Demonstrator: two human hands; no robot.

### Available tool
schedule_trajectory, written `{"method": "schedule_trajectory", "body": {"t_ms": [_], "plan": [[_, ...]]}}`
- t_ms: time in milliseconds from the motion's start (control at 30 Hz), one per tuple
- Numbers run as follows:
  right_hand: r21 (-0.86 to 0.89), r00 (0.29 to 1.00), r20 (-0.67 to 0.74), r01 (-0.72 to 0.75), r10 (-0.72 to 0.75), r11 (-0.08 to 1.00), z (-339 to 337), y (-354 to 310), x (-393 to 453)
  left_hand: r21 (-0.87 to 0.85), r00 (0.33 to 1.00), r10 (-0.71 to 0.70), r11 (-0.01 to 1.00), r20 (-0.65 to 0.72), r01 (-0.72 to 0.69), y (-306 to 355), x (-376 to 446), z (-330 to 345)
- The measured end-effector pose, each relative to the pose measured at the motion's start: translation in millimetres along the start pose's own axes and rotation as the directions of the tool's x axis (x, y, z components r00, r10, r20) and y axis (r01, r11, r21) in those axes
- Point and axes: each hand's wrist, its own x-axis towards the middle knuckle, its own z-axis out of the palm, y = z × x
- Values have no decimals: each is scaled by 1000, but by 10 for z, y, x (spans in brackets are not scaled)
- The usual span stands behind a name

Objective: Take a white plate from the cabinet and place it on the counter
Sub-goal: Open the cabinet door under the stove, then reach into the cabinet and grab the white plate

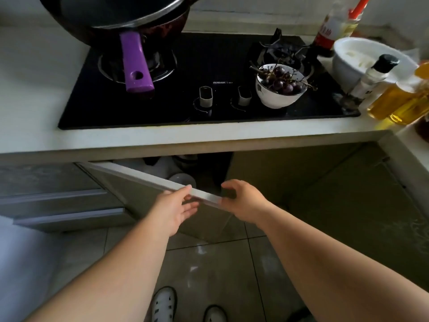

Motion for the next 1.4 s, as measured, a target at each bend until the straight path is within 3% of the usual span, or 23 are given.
{"method": "schedule_trajectory", "body": {"t_ms": [133,267,600,733,900,967,1067,1300,1400], "plan": [[-98,979,198,64,-43,993,281,-215,-178,123,1000,8,992,-28,-5,-121,-272,-208],[-176,949,298,157,-99,972,598,-424,-388,236,999,21,972,-38,-12,-191,-544,-517],[-114,865,498,132,-58,985,1514,-994,-754,547,998,-45,835,-40,59,-141,-1103,-1557],[-41,899,435,67,-43,997,1825,-1182,-838,773,990,12,627,-138,100,18,-1286,-2129],[-43,932,362,46,-27,998,1938,-1329,-842,966,963,168,187,-212,180,336,-1482,-2702],[-42,939,343,44,-27,998,1978,-1406,-852,981,957,214,66,-194,184,420,-1521,-2858],[-47,939,341,58,-39,997,2050,-1494,-867,985,953,249,28,-171,169,450,-1516,-2967],[-44,938,344,48,-30,998,2045,-1589,-806,978,930,304,65,-208,198,298,-1530,-2857],[-47,947,318,54,-36,997,2010,-1530,-652,990,854,504,119,-129,80,282,-1505,-2687]]}}
